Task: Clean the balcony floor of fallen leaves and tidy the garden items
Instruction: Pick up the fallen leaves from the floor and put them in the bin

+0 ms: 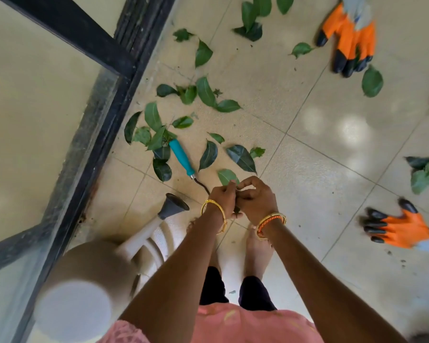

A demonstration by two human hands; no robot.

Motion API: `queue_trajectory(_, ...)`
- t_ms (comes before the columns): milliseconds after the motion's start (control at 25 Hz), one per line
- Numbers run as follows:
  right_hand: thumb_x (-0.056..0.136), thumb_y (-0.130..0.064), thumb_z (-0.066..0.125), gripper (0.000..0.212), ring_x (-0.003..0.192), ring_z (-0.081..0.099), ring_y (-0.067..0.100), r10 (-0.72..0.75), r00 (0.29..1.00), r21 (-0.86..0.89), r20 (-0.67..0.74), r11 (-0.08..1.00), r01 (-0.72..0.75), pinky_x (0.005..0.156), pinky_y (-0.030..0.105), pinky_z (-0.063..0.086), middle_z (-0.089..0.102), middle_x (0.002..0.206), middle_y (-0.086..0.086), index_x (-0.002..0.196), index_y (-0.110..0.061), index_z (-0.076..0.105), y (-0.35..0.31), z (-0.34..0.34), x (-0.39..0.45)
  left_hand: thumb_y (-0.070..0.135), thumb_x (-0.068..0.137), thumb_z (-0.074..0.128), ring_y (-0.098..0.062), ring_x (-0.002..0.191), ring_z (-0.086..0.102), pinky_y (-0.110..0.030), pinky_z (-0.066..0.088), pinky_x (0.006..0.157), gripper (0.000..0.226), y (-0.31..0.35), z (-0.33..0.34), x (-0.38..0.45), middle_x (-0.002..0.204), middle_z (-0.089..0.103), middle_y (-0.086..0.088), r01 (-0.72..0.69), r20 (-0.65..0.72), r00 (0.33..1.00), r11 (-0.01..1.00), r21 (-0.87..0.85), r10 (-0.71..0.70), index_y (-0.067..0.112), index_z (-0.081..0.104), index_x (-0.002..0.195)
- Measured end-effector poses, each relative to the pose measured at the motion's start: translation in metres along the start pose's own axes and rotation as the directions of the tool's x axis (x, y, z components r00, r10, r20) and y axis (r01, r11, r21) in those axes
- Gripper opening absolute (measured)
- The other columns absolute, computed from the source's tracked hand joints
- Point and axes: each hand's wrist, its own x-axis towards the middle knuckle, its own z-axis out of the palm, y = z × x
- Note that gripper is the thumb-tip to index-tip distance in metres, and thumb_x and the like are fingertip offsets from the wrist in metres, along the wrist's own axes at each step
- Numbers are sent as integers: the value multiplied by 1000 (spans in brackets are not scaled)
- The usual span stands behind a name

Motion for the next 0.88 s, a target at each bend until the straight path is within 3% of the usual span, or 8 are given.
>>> queue_trajectory(200, 79, 15, 55, 26, 78, 66, 34, 191, 944, 249, 271, 933, -260, 73, 56, 55, 66, 84, 17, 82, -11, 55, -28, 4, 2, 32, 98, 48, -34, 89, 63, -44, 58, 76, 32, 6, -14, 0, 96, 63, -17, 74, -91, 993, 997, -25, -76, 1, 57, 96)
queue_trajectory(240, 81, 10, 56, 19, 80, 66, 35, 196, 947, 252, 254, 932, -261, 76, 57, 55, 66, 85, 19, 79, -9, 57, -30, 2, 8, 32, 97, 51, -32, 81, 64, -37, 60, 66, 32, 10, -19, 3, 89, 63, -16, 72, -97, 992, 996, -53, -77, 0, 56, 94)
queue_trajectory(320, 83, -6, 62, 7, 83, 68, 31, 93, 995, 14, -26, 996, -92, 76, 46, 57, 67, 87, 11, 80, -12, 61, -28, -4, 34, 29, 95, 55, -18, 56, 58, -19, 48, 39, 28, 20, -30, 12, 75, 58, -10, 48, -110, 992, 988, -144, -64, 3, 55, 86)
queue_trajectory(360, 82, -13, 65, 4, 87, 66, 29, 2, 985, -141, -170, 990, -27, 77, 38, 56, 66, 93, 8, 86, -14, 64, -23, -6, 49, 32, 95, 55, -15, 53, 58, -18, 46, 40, 30, 25, -36, 19, 75, 59, -9, 16, -136, 990, 992, -126, -33, 4, 56, 84)
queue_trajectory(480, 77, -26, 74, 48, 110, 51, 33, -72, 965, -335, -250, 942, -17, 90, 40, 50, 43, 124, 12, 119, -15, 54, -6, -4, 94, 52, 95, 44, -28, 91, 63, -34, 49, 78, 55, 34, -50, 41, 102, 64, -16, -51, -306, 949, 995, 82, 74, 2, 58, 114)
queue_trajectory(560, 76, -27, 76, 65, 120, 39, 35, -88, 965, -422, -249, 906, -26, 98, 48, 46, 31, 135, 14, 133, -17, 45, 4, 9, 113, 55, 95, 40, -25, 89, 54, -34, 42, 77, 64, 34, -56, 53, 100, 55, -12, -48, -366, 927, 993, 109, 85, 1, 50, 127)
queue_trajectory(720, 89, -11, 60, 43, 118, 43, 34, -342, 916, -655, -209, 745, 128, 99, 42, 45, 42, 132, 18, 131, -7, 51, 24, 32, 125, 52, 97, 37, -27, 94, 55, -34, 40, 78, 60, 20, -61, 74, 106, 58, -14, 0, -347, 936, 986, 169, 60, 2, 50, 127)
queue_trajectory(880, 89, 3, 52, 27, 98, 58, 37, -429, 885, -647, -180, 729, 222, 83, 32, 46, 61, 106, 21, 111, 1, 67, 29, 23, 128, 48, 98, 38, -31, 118, 51, -36, 40, 92, 59, 1, -61, 75, 131, 51, -17, 95, -379, 926, 971, 219, -5, 3, 40, 136)
